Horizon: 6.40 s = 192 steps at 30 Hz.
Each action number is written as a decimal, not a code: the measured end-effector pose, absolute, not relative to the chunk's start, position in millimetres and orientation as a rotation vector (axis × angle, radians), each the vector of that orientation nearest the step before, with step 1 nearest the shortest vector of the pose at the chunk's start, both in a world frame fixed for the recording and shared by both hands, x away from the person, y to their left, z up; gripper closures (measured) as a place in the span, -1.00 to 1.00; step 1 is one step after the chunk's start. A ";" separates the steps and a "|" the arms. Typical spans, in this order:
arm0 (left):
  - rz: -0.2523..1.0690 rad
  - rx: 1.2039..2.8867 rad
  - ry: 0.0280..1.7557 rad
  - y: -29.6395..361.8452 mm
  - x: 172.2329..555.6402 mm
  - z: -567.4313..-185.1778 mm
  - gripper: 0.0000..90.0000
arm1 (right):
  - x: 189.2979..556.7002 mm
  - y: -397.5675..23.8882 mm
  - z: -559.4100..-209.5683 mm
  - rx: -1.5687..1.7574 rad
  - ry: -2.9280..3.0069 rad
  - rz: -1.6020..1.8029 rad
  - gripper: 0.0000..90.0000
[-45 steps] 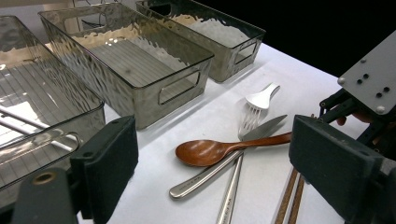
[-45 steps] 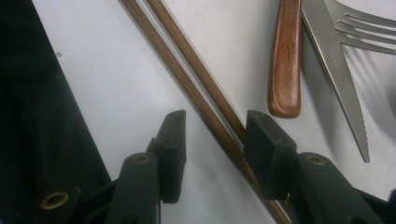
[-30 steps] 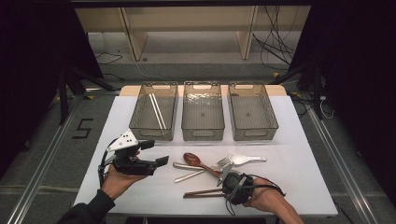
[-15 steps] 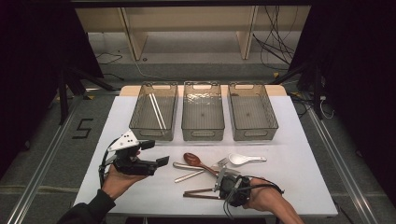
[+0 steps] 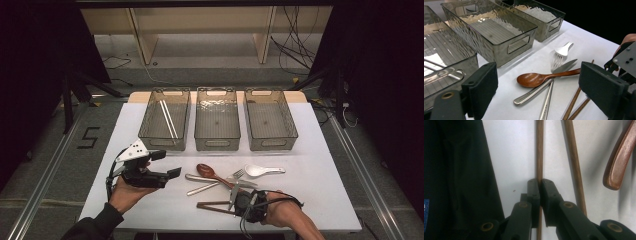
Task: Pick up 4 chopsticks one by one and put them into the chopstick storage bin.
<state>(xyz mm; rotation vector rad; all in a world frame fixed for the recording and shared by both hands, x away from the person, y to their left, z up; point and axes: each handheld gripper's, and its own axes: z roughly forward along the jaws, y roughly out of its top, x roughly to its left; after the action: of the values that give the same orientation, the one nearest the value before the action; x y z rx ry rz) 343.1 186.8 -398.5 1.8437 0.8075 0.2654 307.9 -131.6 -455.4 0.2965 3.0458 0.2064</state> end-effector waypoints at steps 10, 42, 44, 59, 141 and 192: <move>0.273 1.838 0.807 188.2 343.7 -398.2 -0.66 | 309.3 -137.7 -445.0 0.321 3.053 0.322 0.91; 0.103 1.817 0.792 155.1 340.6 -398.7 -0.65 | 323.3 -138.6 -403.1 0.743 2.611 0.998 0.91; 0.074 1.814 0.792 149.9 340.8 -399.8 -0.64 | 323.8 -137.4 -402.4 0.750 2.603 1.013 0.91; -0.072 1.776 0.788 127.6 345.8 -408.1 -0.45 | 326.0 -128.7 -397.3 0.779 2.576 1.114 0.91; 0.000 1.534 1.027 218.5 400.6 -364.6 0.85 | 323.5 -155.9 -404.1 0.923 2.624 1.057 -0.23; 0.110 1.625 1.291 242.8 502.4 -344.1 0.83 | 317.2 -162.0 -405.8 0.924 2.641 1.047 -0.42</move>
<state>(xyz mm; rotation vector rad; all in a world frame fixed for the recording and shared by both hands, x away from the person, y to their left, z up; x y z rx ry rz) 502.4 242.8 -344.1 1.6251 1.2910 0.1101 317.2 -162.0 -405.8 0.9239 2.6414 1.0473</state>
